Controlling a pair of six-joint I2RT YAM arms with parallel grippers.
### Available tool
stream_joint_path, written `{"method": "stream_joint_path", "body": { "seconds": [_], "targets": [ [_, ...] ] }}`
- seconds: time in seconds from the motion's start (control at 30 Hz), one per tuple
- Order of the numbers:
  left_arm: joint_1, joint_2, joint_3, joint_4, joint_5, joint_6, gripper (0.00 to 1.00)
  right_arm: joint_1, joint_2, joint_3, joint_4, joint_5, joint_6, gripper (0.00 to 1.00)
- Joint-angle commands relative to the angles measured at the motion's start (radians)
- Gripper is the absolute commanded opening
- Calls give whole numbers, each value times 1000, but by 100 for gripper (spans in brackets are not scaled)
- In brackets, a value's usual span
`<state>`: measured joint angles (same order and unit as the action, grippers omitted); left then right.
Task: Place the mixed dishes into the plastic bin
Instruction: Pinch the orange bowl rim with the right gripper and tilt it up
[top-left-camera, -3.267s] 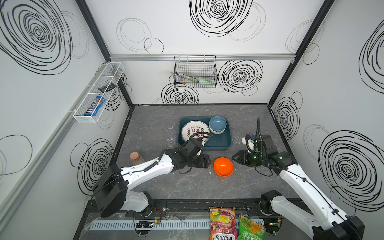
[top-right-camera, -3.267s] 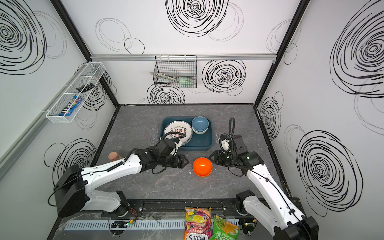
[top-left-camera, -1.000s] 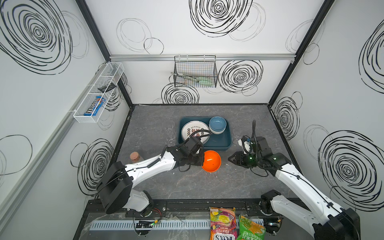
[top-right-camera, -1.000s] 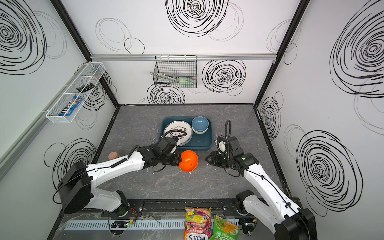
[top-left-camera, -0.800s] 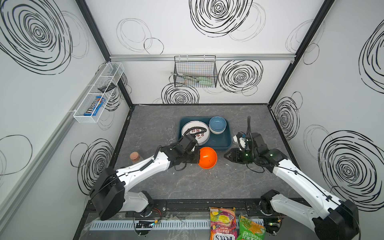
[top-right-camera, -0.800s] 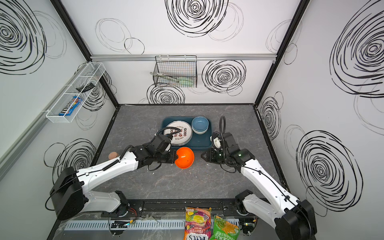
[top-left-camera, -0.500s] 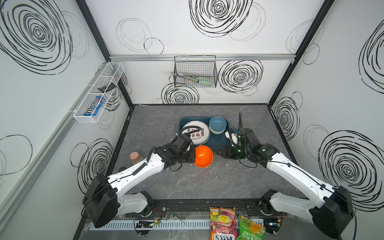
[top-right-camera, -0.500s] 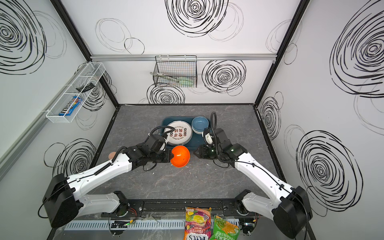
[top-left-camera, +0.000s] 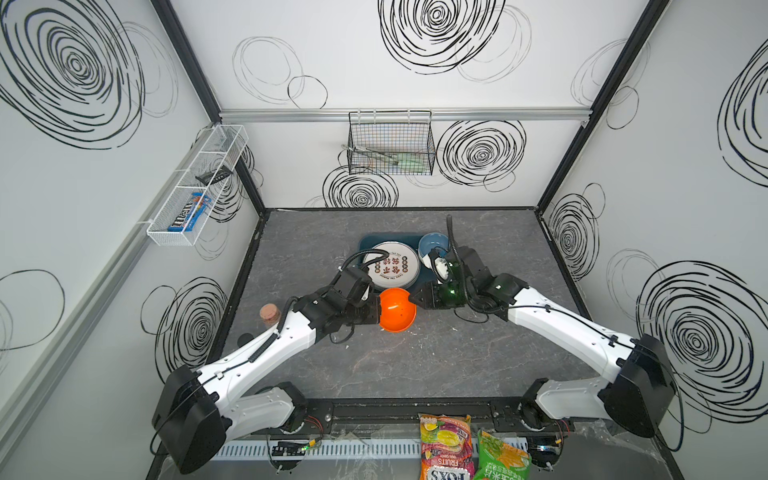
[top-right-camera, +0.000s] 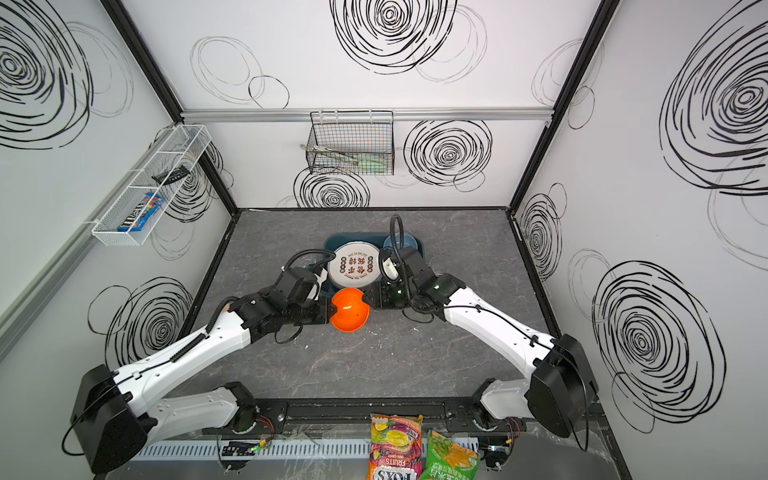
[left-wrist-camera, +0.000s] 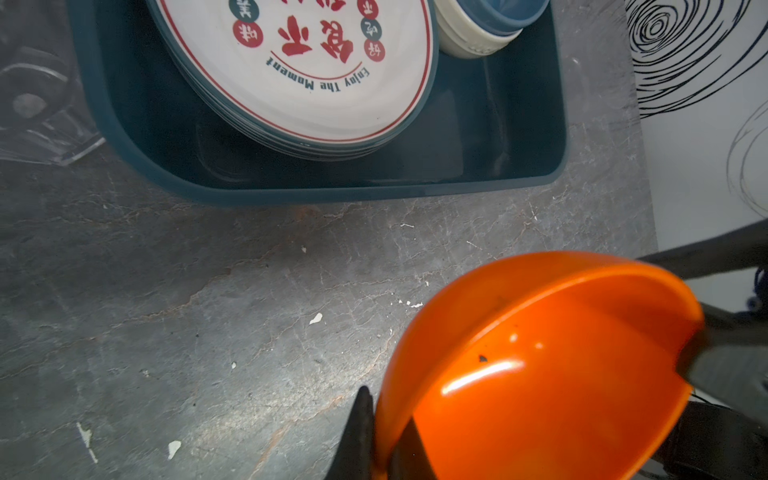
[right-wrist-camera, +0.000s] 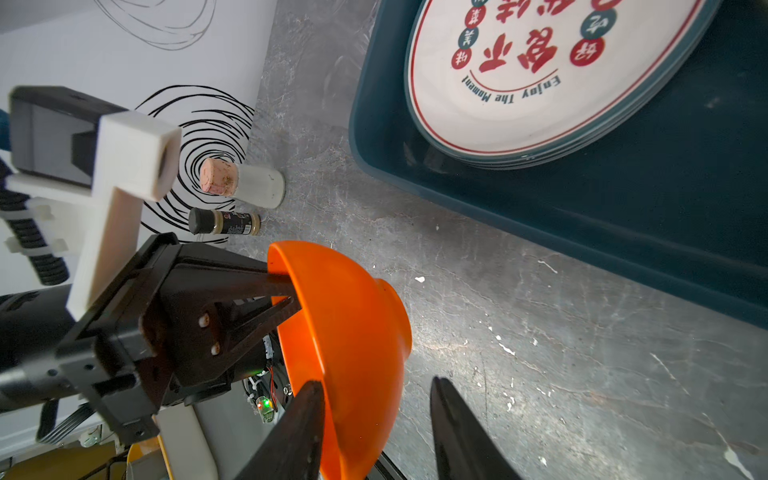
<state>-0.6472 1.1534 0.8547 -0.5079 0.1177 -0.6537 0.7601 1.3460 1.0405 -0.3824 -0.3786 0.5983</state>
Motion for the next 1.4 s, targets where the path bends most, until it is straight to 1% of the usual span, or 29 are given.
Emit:
{"method": "stream_joint_path", "body": {
  "seconds": [0.0, 0.13, 0.27, 0.7, 0.77, 0.9, 0.97, 1.07, 1.23, 1.3, 1.37],
  "targets": [
    [17, -30, -2, 10, 0, 12, 10, 14, 19, 38, 17, 13, -6, 45],
    [27, -40, -5, 6, 3, 11, 12, 24, 41, 46, 12, 25, -17, 41],
    [35, -45, -11, 11, 9, 6, 13, 42, 63, 53, -7, 73, -35, 35],
    [44, -55, -10, 18, 36, -6, 14, 65, 102, 85, -50, 173, -72, 17],
    [46, -58, -7, 18, 37, -9, 18, 67, 105, 90, -57, 187, -79, 14],
    [47, -60, -1, 17, 41, -14, 20, 67, 108, 100, -72, 211, -89, 11],
    [47, -64, -2, 18, 42, -18, 24, 67, 107, 106, -79, 227, -96, 10],
    [53, -73, -2, 19, 43, -27, 36, 67, 105, 115, -94, 264, -105, 9],
    [76, -98, -8, 35, 62, -37, 45, 62, 108, 142, -130, 313, -126, 7],
    [83, -114, -17, 48, 65, -42, 52, 56, 113, 150, -140, 327, -135, 7],
    [94, -131, -30, 55, 75, -45, 55, 49, 116, 157, -146, 332, -142, 7]
  ]
}}
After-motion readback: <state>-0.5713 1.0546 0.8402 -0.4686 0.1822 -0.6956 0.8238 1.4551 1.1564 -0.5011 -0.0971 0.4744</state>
